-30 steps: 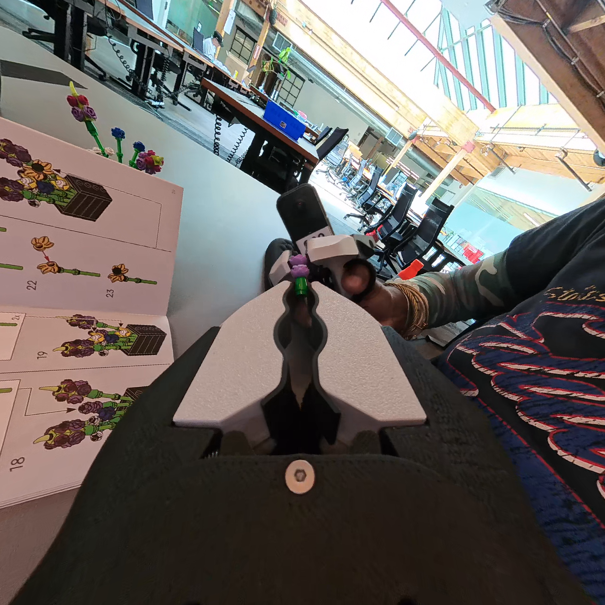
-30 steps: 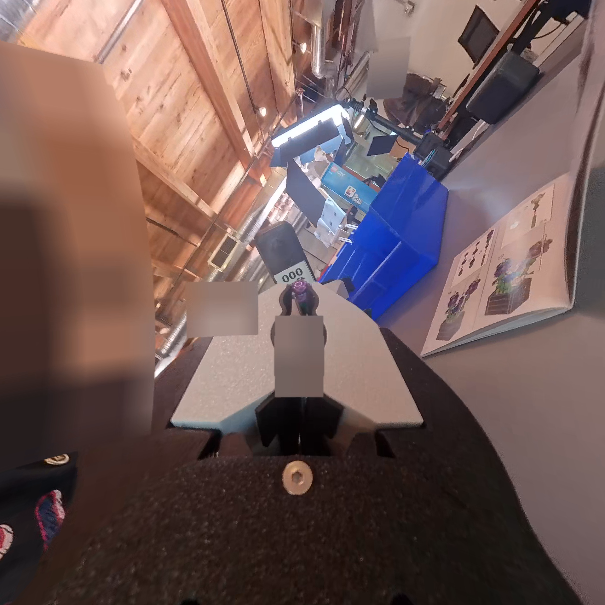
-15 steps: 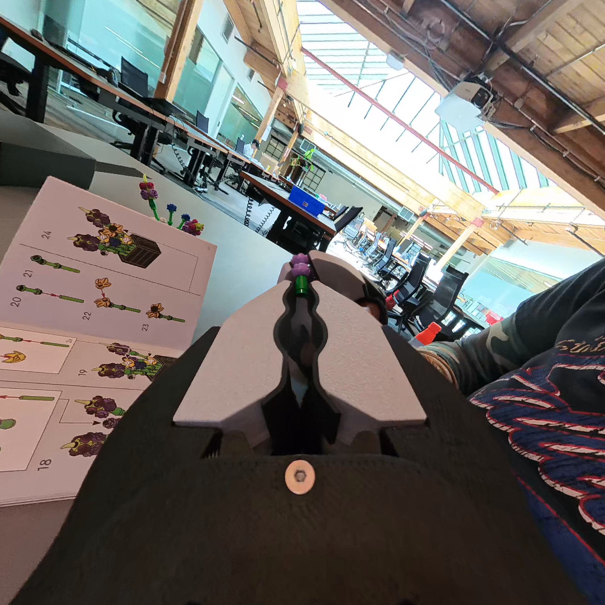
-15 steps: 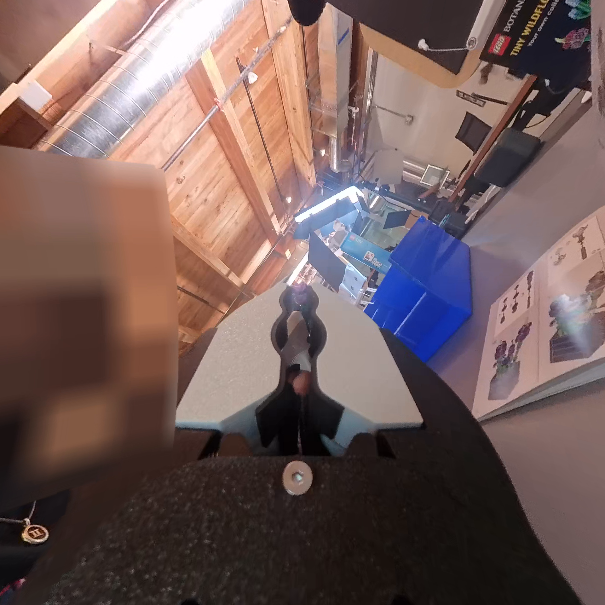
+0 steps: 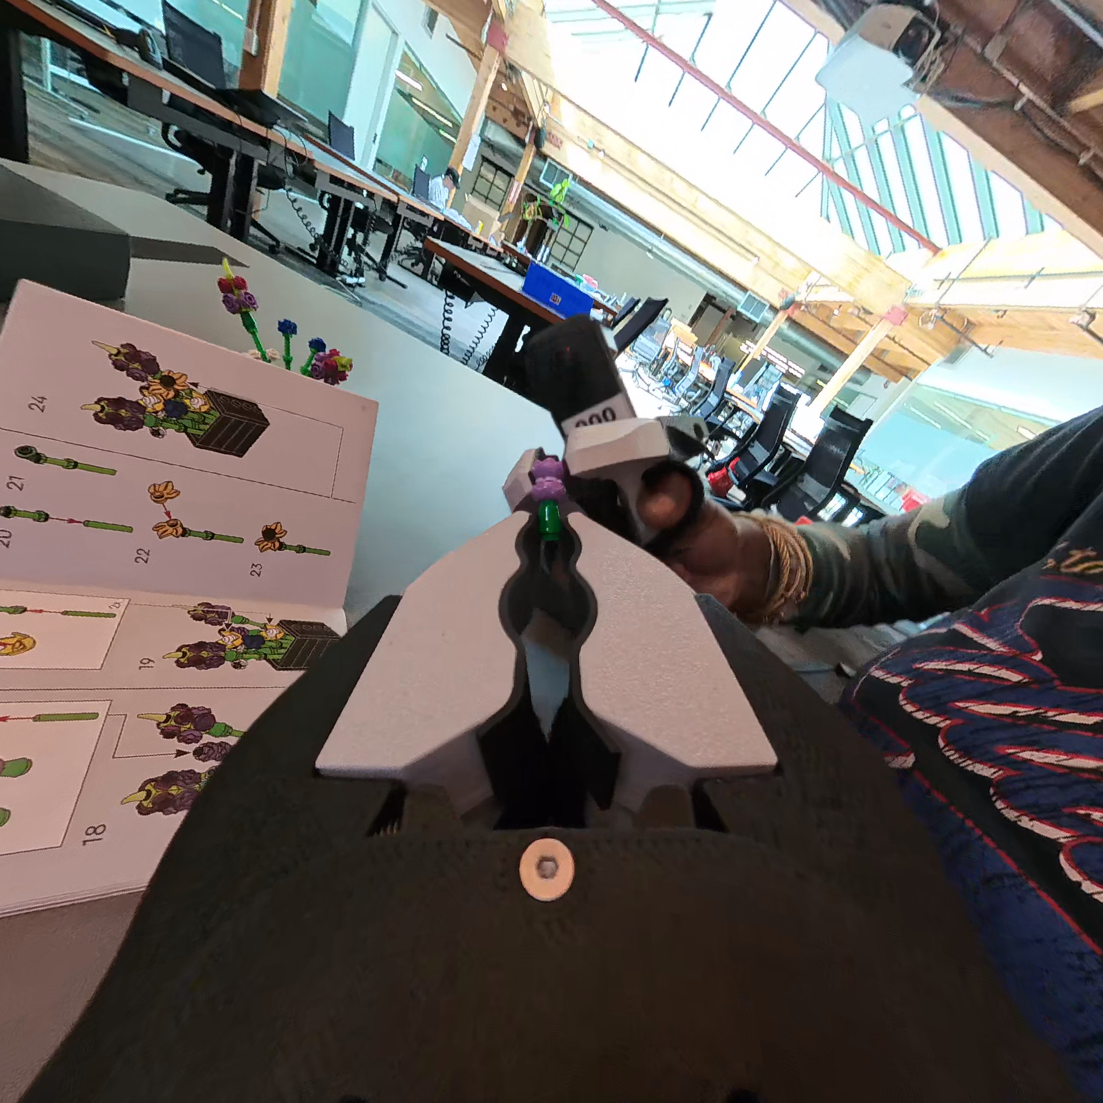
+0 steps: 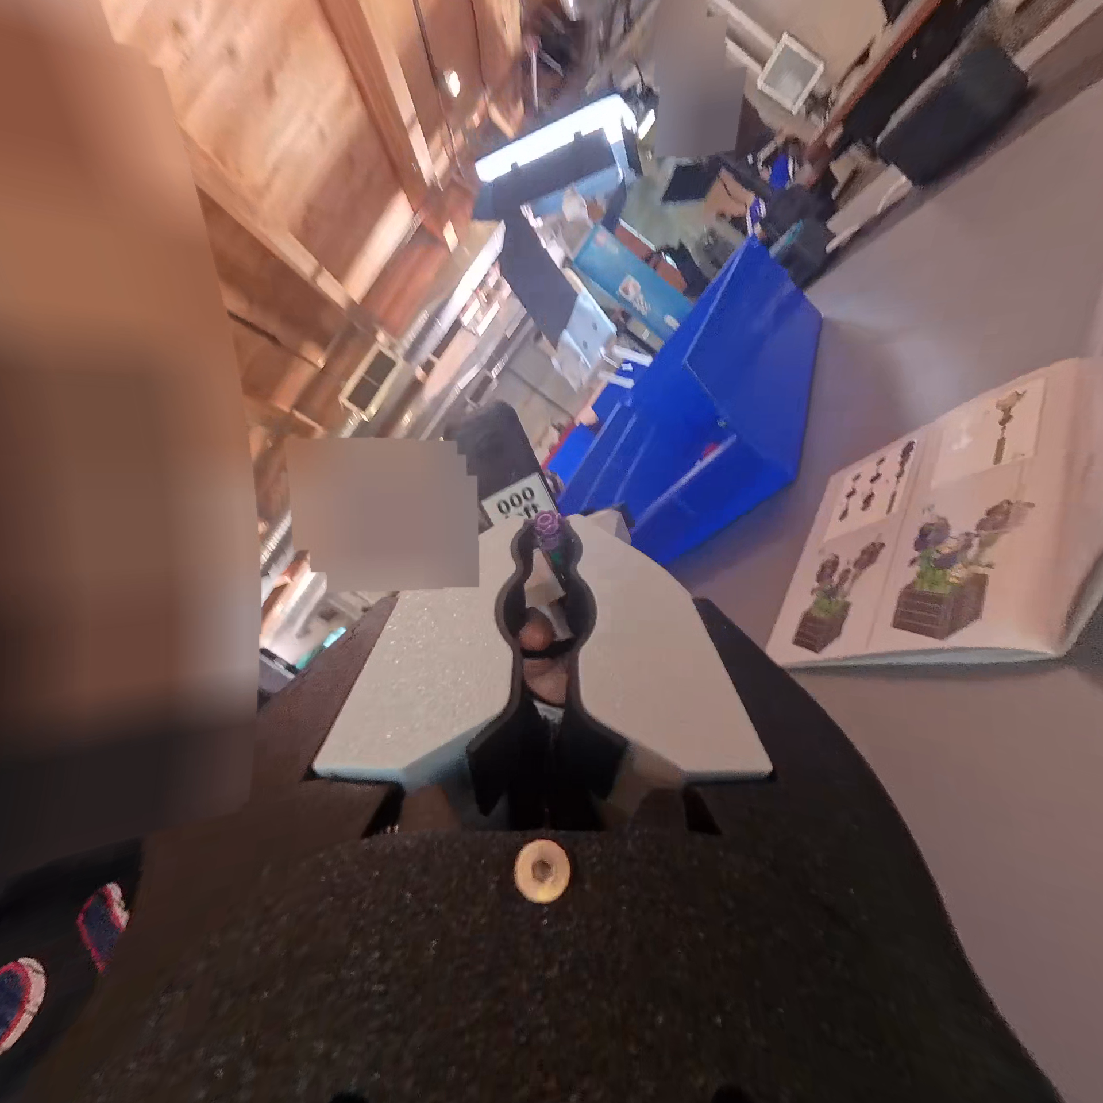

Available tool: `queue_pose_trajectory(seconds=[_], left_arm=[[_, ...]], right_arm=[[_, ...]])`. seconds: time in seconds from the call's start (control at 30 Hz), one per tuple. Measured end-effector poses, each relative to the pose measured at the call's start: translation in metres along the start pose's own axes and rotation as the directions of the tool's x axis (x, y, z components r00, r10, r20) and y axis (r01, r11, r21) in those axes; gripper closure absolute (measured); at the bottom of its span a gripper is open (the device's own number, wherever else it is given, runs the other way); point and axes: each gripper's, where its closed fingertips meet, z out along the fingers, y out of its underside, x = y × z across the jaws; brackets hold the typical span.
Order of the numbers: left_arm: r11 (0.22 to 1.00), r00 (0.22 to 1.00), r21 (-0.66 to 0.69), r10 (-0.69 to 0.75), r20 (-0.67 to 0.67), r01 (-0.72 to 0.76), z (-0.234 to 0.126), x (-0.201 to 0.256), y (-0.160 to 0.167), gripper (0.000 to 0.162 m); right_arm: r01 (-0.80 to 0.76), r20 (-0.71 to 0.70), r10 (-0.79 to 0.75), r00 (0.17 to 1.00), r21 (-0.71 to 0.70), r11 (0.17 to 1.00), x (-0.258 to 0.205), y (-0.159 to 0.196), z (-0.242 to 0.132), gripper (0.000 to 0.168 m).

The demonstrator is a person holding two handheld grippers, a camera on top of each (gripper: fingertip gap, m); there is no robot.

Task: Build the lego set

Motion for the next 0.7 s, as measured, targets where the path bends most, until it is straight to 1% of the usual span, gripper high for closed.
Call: queue_pose_trajectory(seconds=[0.17,0.27,0.37,0.5,0.6,0.7], left_arm=[[0.993,0.999,-0.110,0.039,-0.005,-0.039,0.006,0.003,0.015,0.156],[0.982,0.998,-0.180,0.062,-0.012,-0.063,0.010,0.005,0.025,0.156],[0.968,0.997,-0.237,0.079,-0.018,-0.081,0.013,0.006,0.034,0.156],[0.929,0.991,-0.346,0.131,-0.017,-0.128,0.018,0.006,0.050,0.156],[0.879,0.983,-0.443,0.184,-0.026,-0.177,0.021,0.007,0.065,0.156],[0.860,0.981,-0.476,0.190,-0.032,-0.182,0.022,0.007,0.071,0.156]], right_arm=[[0.001,-0.056,-0.011,0.998,-0.182,0.983,0.004,0.009,-0.012,0.159],[-0.033,-0.065,0.017,0.998,-0.255,0.966,0.006,0.015,-0.020,0.160],[-0.030,-0.082,0.004,0.997,-0.316,0.948,0.009,0.021,-0.027,0.160],[-0.035,-0.114,-0.014,0.993,-0.412,0.910,0.014,0.030,-0.036,0.160],[-0.041,-0.141,-0.034,0.989,-0.495,0.868,0.020,0.039,-0.043,0.160],[-0.022,-0.146,-0.067,0.987,-0.537,0.844,0.021,0.041,-0.047,0.160]])
